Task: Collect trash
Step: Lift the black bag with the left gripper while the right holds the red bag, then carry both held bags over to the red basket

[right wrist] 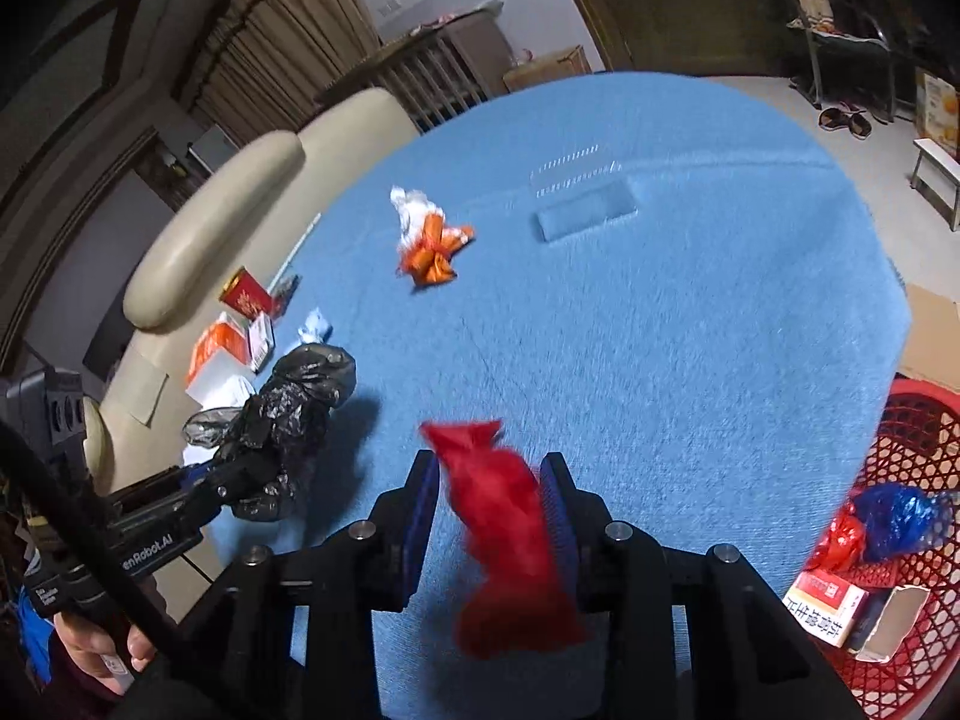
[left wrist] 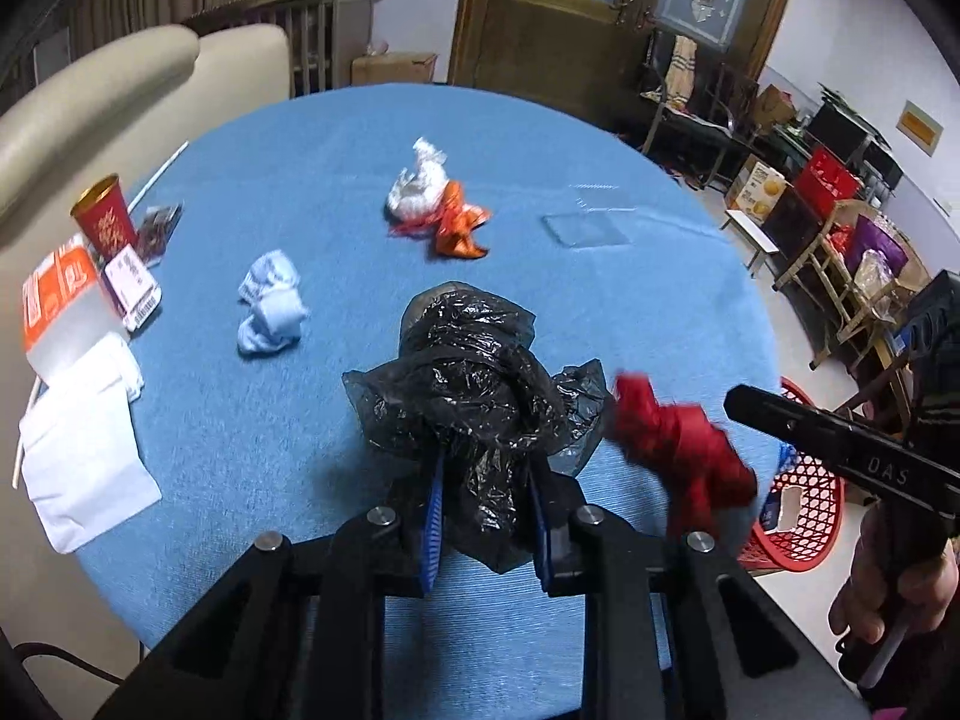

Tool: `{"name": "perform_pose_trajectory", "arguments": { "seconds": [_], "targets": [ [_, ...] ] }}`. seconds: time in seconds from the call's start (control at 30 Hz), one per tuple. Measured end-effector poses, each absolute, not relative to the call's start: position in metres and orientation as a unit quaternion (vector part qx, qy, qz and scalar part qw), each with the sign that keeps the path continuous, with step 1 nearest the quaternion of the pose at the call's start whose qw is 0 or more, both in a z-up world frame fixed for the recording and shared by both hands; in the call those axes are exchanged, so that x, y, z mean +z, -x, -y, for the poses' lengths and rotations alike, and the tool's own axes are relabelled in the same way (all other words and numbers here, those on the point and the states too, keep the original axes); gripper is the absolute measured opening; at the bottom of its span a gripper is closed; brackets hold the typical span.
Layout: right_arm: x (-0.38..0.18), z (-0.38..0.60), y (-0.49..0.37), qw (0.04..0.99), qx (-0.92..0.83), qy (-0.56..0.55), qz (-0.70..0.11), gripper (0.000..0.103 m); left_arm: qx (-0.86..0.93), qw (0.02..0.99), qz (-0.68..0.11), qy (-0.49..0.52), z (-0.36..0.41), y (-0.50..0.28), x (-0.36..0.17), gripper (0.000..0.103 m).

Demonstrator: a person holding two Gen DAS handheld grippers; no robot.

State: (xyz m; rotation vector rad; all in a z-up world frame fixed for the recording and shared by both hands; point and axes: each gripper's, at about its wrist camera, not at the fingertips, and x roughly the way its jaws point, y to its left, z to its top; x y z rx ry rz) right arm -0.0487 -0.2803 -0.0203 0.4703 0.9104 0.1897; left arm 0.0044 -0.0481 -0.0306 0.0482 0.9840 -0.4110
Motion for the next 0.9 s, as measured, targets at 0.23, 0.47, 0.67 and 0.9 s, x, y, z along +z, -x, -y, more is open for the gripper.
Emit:
{"name": "perform_pose_trajectory", "arguments": {
  "seconds": [0.23,0.47,0.67,0.9],
  "targets": [
    [-0.007,0.301,0.06,0.874,0.079,-0.239,-0.415,0.038,-0.213,0.863,-0.458,-0.032,0.064,0.003,-0.015,0.025],
    [0.001,0.328,0.077,0.879,0.056,-0.255,-0.399,0.038,-0.239,0.858,-0.453,-0.05,0.087,0.011,-0.007,0.025],
    [0.009,0.355,0.097,0.882,0.033,-0.273,-0.383,0.038,-0.262,0.851,-0.45,-0.063,0.109,0.019,-0.003,0.025],
    [0.016,0.387,0.123,0.886,0.005,-0.289,-0.364,0.038,-0.287,0.843,-0.447,-0.086,0.136,0.03,-0.001,0.025]
  ]
}}
